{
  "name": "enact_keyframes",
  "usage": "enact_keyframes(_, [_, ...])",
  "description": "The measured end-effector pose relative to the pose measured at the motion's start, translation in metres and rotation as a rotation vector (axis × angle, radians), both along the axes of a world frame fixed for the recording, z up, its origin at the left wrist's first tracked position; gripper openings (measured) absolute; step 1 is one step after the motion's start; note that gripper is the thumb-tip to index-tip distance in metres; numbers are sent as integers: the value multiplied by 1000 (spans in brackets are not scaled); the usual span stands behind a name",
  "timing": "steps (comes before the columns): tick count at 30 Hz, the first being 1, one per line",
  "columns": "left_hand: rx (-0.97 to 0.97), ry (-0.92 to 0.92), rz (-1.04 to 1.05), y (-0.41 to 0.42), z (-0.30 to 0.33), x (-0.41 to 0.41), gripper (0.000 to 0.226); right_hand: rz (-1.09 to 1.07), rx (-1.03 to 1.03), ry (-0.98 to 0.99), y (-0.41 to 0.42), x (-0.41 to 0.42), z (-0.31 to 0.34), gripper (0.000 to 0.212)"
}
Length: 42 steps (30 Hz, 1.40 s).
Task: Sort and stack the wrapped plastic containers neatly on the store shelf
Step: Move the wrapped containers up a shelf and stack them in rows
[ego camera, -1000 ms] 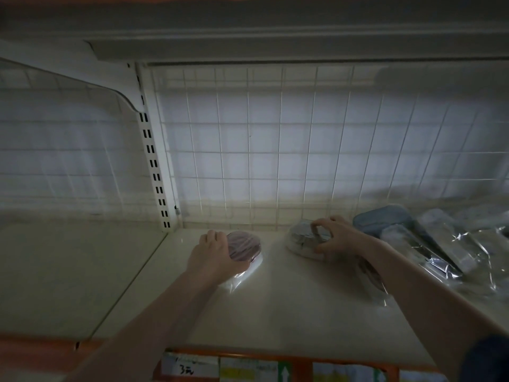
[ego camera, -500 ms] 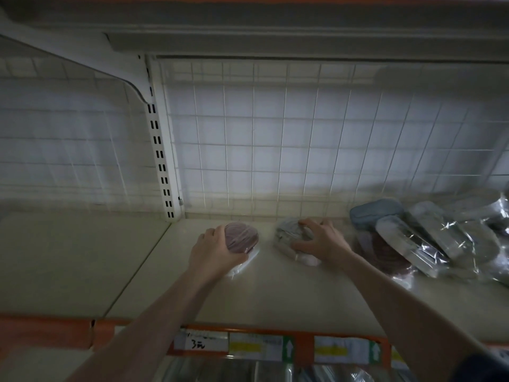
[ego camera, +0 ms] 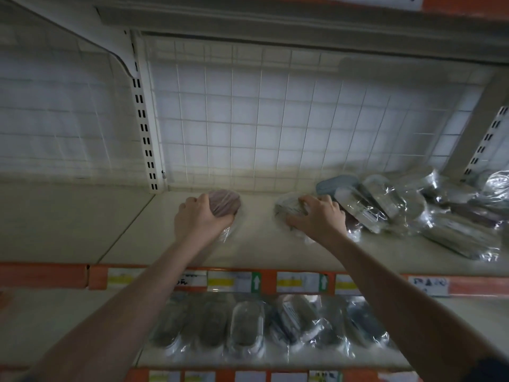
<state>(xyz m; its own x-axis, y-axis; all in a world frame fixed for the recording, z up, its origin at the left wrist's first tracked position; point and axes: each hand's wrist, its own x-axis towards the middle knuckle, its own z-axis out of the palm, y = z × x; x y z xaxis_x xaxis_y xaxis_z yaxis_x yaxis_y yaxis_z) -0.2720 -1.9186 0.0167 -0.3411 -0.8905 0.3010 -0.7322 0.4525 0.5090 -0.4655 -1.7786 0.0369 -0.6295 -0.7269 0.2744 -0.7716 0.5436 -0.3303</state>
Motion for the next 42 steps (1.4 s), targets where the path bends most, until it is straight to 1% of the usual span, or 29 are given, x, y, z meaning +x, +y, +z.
enact_keyframes(7, [-65,-12,28,85,6,-22,76,16,-84,-52,97,-19,3,61])
enact_keyframes(12, [-58,-3,40,171,-7,-47,76,-5,-94,-27,191,-49,-11,59])
enact_keyframes(16, [-59,3,11,233,-20,-64,75,-39,-107,-66,259,-72,-28,56])
enact_keyframes(19, [-13,-3,-37,274,-29,-75,85,-79,-127,-99,298,-84,-38,53])
enact_keyframes(21, [11,-7,-68,299,-37,-80,95,-89,-132,-93,319,-92,-46,55])
enact_keyframes(25, [10,-10,-77,344,-58,-91,91,-132,-106,-110,353,-106,-69,64])
enact_keyframes(27, [41,-25,-106,357,-72,-96,91,-167,-82,-138,364,-113,-85,66])
enact_keyframes(30, [93,-18,-124,363,-92,-105,103,-212,-55,-163,374,-123,-109,64])
enact_keyframes(32, [121,-15,-128,363,-102,-115,106,-231,-18,-169,376,-130,-123,61])
enact_keyframes(33, [145,-19,-131,360,-107,-122,104,-239,7,-173,375,-135,-130,60])
enact_keyframes(35, [170,-20,-138,354,-117,-136,94,-256,48,-176,371,-145,-146,61])
enact_keyframes(37, [197,-44,-145,344,-130,-150,88,-287,55,-200,366,-154,-161,64])
enact_keyframes(40, [227,-84,-148,330,-150,-173,100,-337,46,-251,359,-164,-181,63])
enact_keyframes(42, [224,-109,-164,324,-163,-189,103,-371,39,-273,358,-172,-195,64])
